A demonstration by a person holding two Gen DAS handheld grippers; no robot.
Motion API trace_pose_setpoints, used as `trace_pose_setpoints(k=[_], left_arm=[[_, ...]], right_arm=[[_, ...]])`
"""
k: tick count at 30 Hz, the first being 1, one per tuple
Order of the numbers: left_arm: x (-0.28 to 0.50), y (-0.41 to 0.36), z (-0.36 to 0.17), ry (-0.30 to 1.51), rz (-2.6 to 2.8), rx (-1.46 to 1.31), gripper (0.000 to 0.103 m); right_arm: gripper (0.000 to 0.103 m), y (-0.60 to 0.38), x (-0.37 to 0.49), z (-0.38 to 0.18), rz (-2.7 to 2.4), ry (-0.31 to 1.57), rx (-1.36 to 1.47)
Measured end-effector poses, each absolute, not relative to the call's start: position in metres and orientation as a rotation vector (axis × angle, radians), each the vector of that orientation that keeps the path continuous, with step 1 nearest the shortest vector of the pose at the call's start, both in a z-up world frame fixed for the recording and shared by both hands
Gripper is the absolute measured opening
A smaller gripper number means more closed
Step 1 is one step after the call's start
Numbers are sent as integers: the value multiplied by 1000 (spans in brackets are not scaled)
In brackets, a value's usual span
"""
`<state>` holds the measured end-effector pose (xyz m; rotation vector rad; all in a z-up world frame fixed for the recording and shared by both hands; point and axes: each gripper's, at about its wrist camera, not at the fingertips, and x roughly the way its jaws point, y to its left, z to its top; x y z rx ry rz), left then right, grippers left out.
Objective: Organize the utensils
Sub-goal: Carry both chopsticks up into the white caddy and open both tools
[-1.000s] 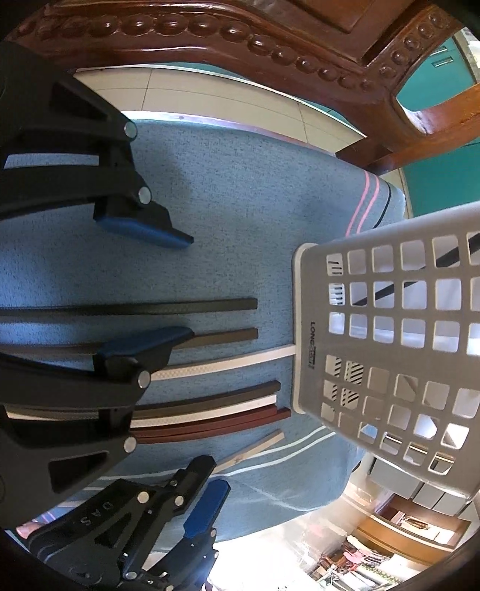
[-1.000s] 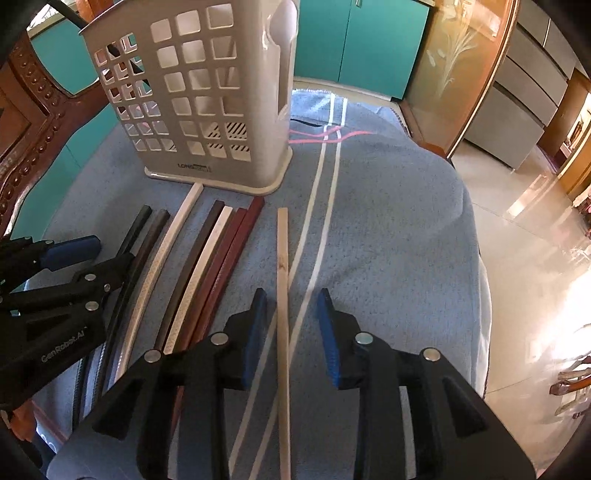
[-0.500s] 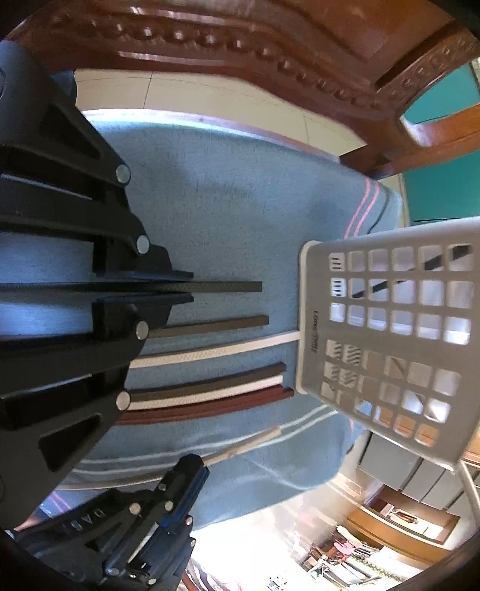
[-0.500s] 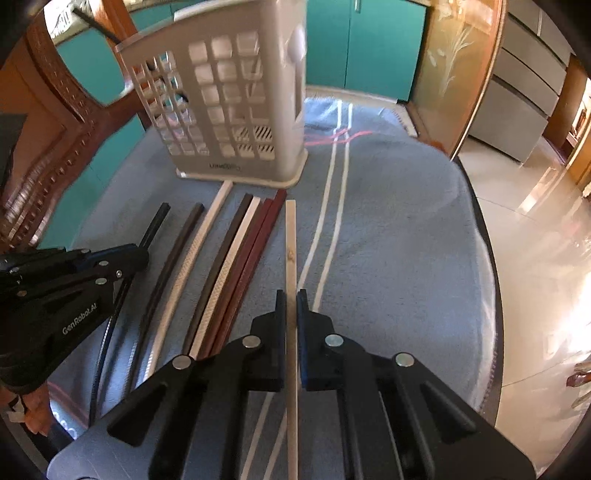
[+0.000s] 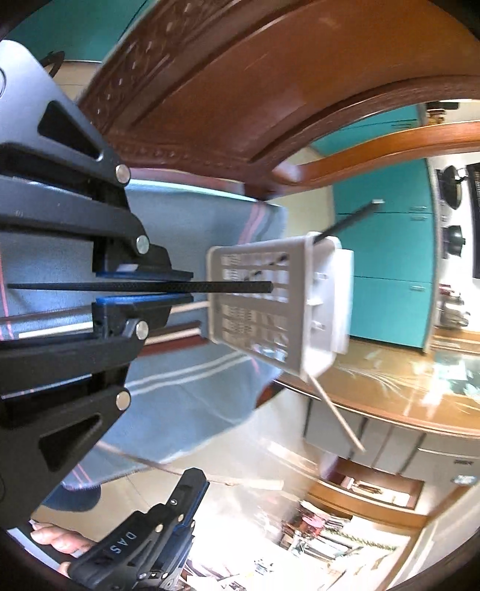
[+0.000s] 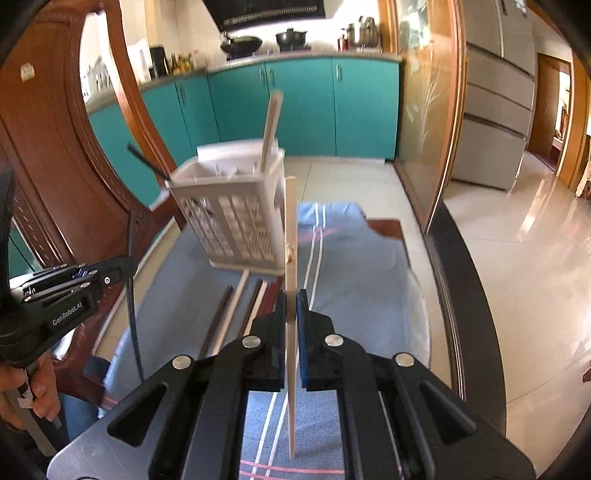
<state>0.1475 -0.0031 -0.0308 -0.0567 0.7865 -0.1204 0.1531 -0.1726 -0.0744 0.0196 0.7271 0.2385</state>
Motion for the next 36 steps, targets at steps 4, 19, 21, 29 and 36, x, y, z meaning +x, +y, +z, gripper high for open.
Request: trace_pose_setpoints(k=[4,19,21,29,36], left_arm=[[140,-2,-11,739,-142,-57,7],[123,4,8,673,-156,-67,7],[123,4,6,677,-154,-66,7],[121,4,7,673,-156,-70,7],[120,3,12,657,-160,-73,7]], right_arm=[[6,-182,145,-56,238,668,45],[6,-184,123,-23,258,562,63],[6,-183,123,-23,261,562,65],[6,-184,120,-22,276,552,72],[6,-186,118,-17,289,528,74]])
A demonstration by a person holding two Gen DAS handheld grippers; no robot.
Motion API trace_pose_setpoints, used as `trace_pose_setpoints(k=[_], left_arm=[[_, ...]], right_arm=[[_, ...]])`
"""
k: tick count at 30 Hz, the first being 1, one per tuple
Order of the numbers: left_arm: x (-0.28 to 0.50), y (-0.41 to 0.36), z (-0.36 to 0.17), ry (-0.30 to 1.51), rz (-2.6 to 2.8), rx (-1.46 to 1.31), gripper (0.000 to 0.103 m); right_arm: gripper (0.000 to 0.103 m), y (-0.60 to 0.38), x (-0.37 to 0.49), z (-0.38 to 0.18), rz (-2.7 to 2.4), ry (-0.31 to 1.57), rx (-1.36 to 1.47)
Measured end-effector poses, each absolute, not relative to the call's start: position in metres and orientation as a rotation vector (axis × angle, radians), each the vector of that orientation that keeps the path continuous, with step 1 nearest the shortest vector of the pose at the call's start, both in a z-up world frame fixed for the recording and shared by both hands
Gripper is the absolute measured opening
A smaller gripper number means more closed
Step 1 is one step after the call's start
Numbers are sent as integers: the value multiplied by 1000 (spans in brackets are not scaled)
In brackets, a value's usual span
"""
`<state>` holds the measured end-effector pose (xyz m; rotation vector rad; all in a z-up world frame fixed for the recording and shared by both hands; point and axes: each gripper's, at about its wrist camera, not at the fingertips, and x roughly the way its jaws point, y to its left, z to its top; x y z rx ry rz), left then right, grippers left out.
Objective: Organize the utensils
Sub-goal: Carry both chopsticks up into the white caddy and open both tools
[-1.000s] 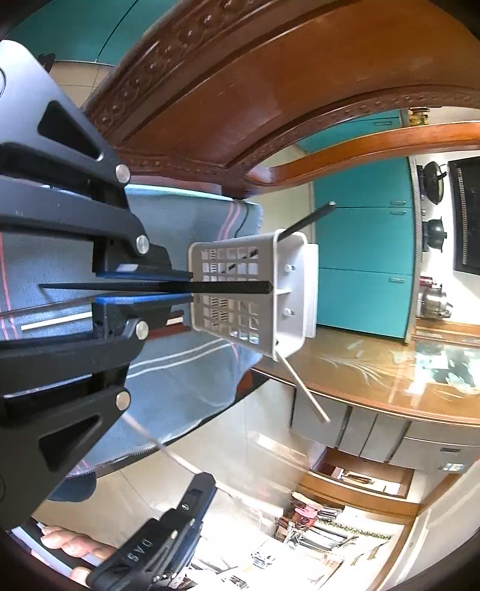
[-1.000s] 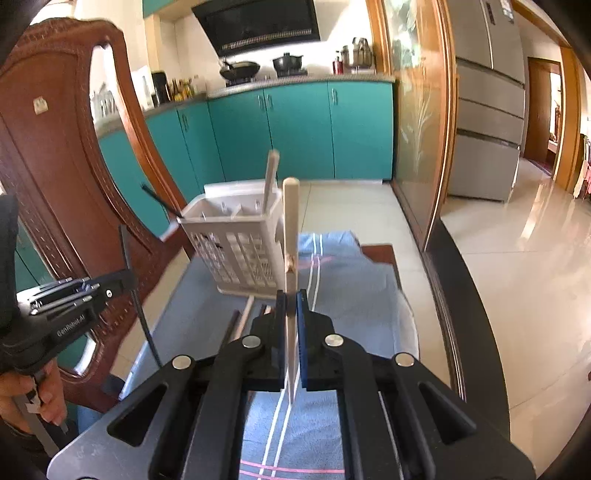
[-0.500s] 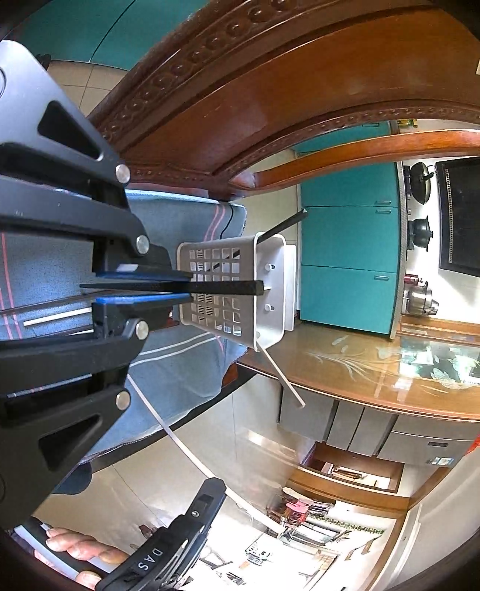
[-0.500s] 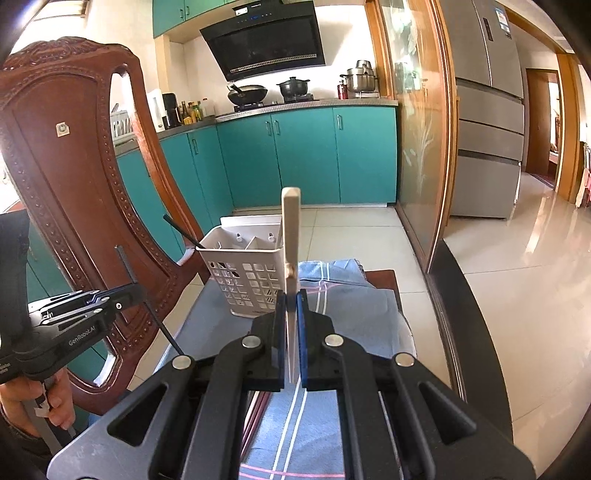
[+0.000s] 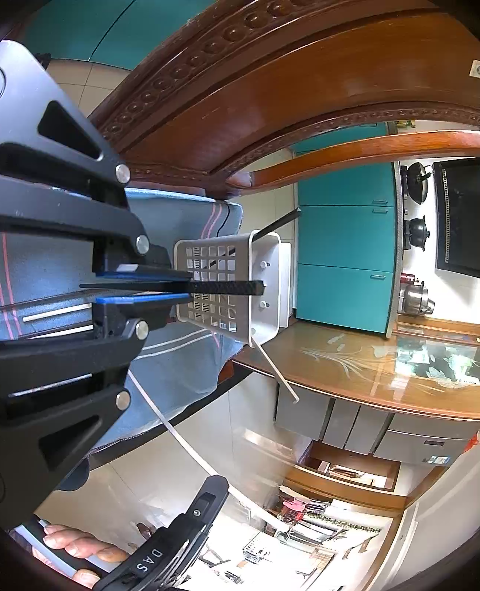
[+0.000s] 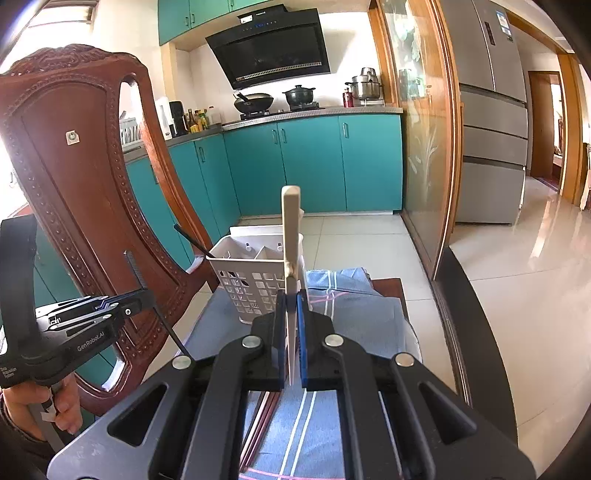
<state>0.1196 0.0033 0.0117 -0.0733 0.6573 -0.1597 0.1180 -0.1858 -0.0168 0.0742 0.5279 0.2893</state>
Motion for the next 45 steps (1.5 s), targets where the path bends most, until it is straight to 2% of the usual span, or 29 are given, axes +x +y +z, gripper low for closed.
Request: trace_pose_setpoints(k=[26,32,39,42,45], left_arm=[[123,4,25,620,-184,-81,7],[133,15,69,519,-174,-114,7],[162,34,128,311,-95,-229,7],[182,34,138,253,-32,-237,7],[209,33,126,269,10,-241,7]], right_arm=[[6,-185,119,-7,345,518,96],[6,-176,126,28,410,437,97],[6,-160,162,87,437,301,139],[6,-151,185,96,397,258,154],[6,-141,211,86,330,258,156]])
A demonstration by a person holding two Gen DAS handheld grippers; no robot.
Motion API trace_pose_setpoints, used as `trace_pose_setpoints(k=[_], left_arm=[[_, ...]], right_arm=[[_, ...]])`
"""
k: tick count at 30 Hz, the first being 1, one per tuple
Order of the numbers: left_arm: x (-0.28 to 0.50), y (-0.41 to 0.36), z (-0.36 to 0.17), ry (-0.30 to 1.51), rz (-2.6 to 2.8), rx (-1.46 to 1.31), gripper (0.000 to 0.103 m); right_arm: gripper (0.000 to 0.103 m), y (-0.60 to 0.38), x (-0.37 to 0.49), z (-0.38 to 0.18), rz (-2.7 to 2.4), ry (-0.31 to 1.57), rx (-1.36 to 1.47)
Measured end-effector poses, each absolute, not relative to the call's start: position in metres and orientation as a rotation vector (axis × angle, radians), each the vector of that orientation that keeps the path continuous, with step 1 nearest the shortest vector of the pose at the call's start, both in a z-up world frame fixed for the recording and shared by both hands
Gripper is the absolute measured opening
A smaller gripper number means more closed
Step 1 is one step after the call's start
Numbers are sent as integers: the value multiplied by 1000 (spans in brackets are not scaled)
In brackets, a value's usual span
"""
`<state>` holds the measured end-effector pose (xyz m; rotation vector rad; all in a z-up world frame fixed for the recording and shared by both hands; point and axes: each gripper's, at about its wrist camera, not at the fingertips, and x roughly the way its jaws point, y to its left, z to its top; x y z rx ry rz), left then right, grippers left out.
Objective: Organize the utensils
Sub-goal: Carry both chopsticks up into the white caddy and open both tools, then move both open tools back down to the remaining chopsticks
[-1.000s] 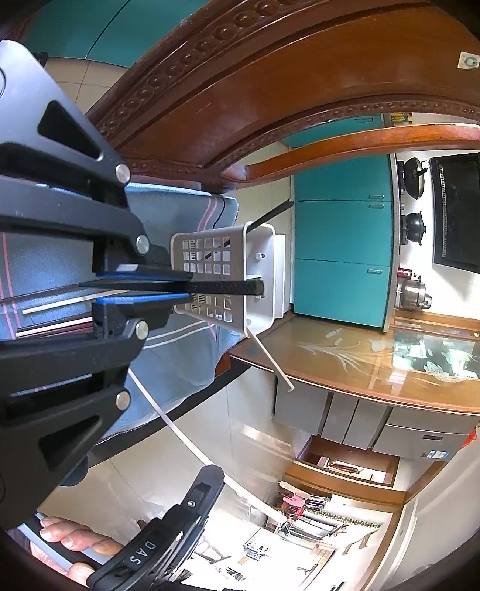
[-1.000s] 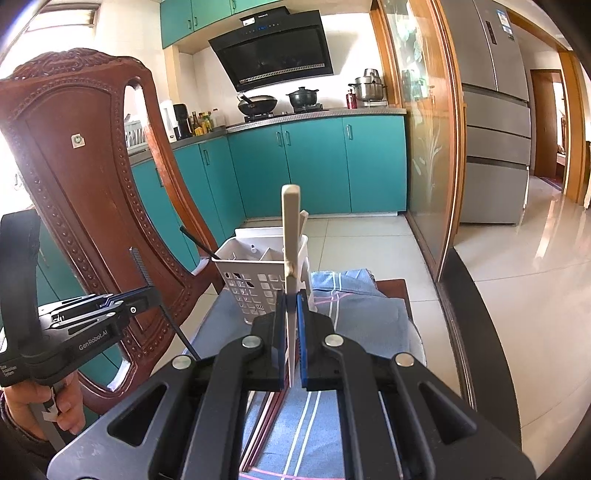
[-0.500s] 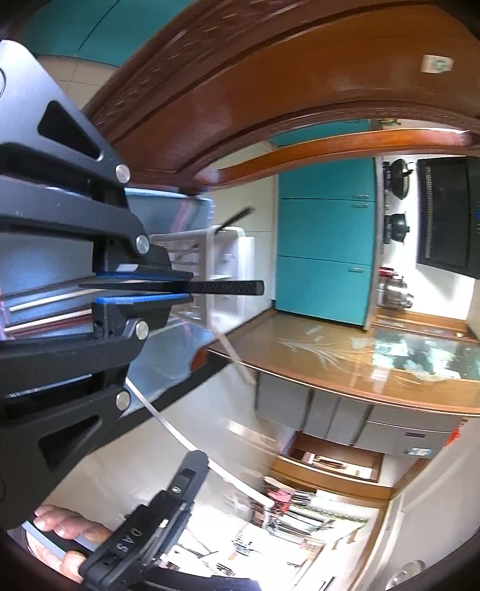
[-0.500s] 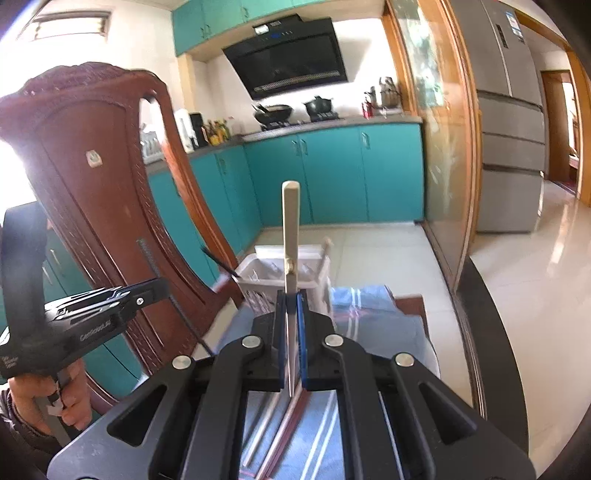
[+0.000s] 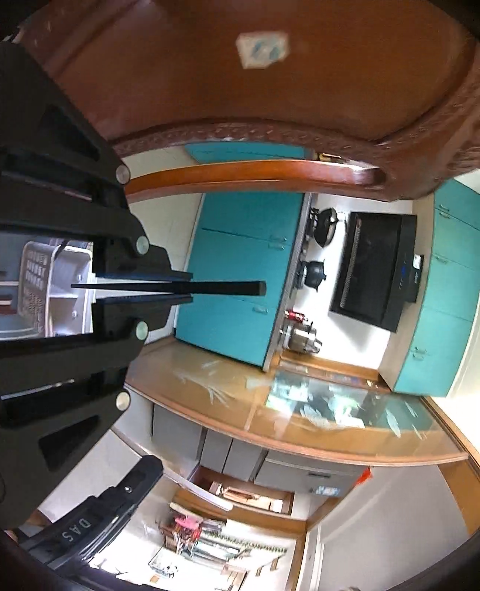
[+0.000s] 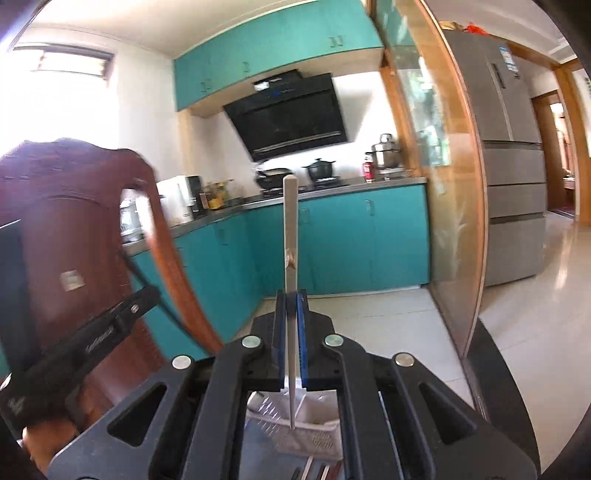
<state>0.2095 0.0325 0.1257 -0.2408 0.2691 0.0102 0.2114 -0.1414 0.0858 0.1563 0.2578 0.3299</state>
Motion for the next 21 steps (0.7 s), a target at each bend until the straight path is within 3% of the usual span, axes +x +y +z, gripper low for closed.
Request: trace_pose_setpoints(k=[10,13,21], left_arm=[[249,23,50,443,45,-191,7],[247,22,42,457,35,-190,7],[217,22,41,443,20,-185,11]], right_arm=[[6,-120,257,-11,256,371,35],[7,-122,248,-14,258,374,39],[20,-142,178,12,332,220,48]])
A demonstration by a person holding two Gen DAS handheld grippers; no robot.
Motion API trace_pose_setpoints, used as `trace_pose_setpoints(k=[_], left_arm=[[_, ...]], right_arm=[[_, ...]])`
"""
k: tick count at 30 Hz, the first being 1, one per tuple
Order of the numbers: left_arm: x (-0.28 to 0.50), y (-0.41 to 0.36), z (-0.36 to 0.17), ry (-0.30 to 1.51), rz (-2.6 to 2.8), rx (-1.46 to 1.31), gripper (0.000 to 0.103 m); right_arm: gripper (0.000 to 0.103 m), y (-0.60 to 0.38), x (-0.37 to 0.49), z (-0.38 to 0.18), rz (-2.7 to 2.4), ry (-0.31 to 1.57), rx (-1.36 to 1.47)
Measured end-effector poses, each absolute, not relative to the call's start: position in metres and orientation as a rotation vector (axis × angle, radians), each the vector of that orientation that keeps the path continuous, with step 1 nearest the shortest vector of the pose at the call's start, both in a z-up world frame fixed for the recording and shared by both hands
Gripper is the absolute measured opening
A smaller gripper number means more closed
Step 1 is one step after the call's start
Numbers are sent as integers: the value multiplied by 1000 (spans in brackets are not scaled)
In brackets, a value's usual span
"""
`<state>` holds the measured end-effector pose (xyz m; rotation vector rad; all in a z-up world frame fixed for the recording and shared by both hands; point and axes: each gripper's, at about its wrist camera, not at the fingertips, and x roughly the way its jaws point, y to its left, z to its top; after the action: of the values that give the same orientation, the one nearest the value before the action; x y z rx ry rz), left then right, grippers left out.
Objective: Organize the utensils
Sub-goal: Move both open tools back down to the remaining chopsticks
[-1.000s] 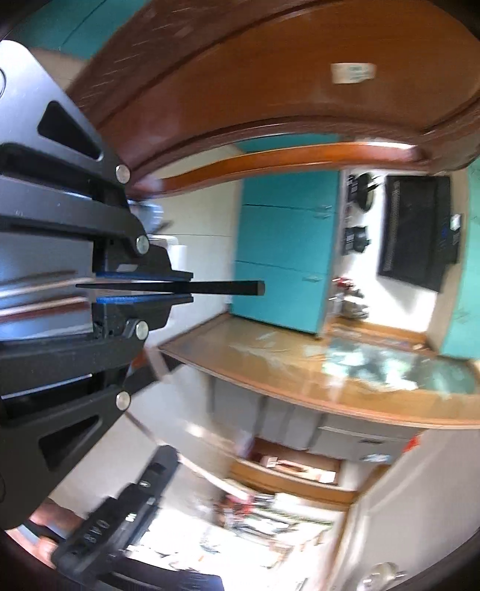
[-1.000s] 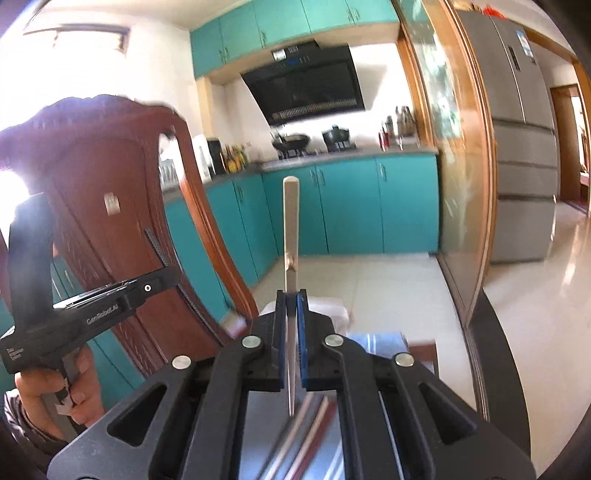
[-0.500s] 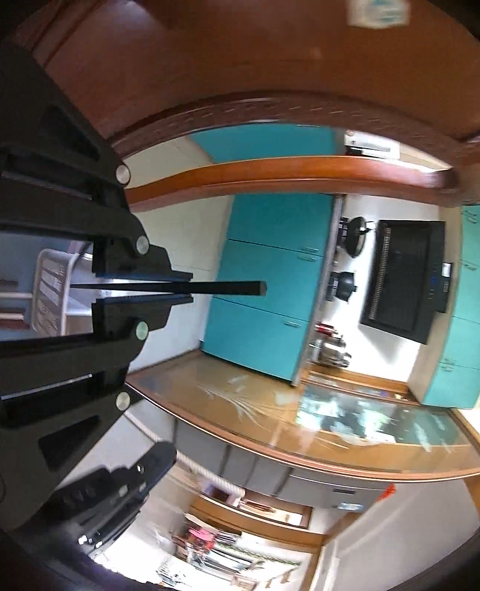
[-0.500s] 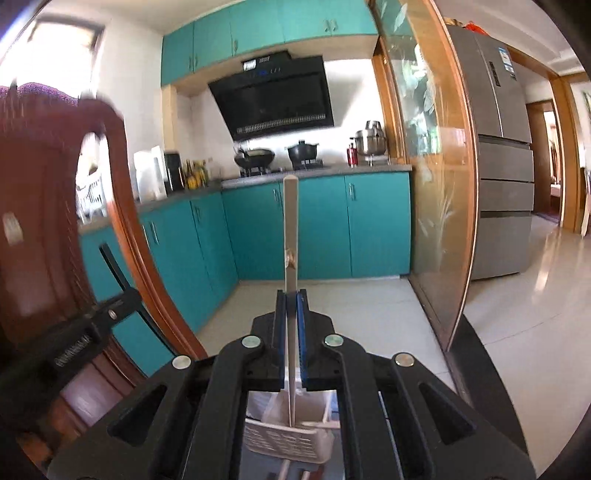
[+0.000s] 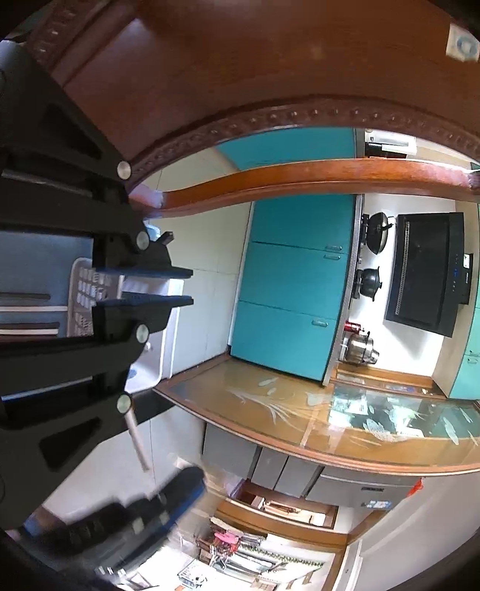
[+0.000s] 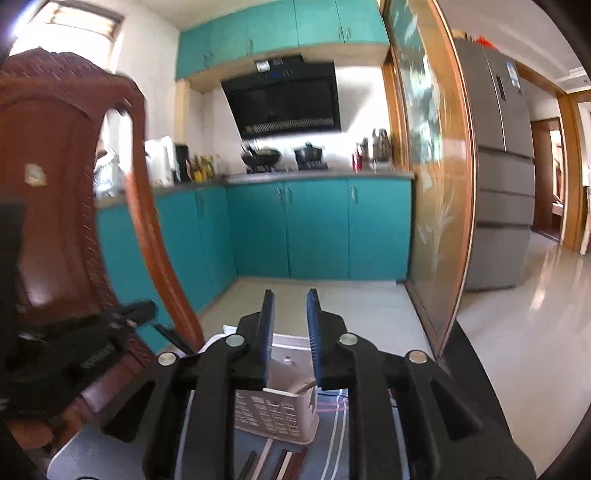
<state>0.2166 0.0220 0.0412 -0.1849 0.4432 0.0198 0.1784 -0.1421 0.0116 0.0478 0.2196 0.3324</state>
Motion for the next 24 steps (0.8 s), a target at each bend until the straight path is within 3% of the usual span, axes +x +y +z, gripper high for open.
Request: trace_pose_setpoints(k=[4,8,13,24], left_arm=[[186,20,27,463,-27,-180,18],[164,9,-28,607,-83,-141,26],[167,6,-108,894,-96,-176,26],[150,4,-143,999,-121,-157,31]], right_arm=[[24,-158,132,-13,437,239,69],[25,-157,140,-91,505,529,83],[25,-148,190,-190,374,919,127],[23,-126,217,-203,270,1022,66]])
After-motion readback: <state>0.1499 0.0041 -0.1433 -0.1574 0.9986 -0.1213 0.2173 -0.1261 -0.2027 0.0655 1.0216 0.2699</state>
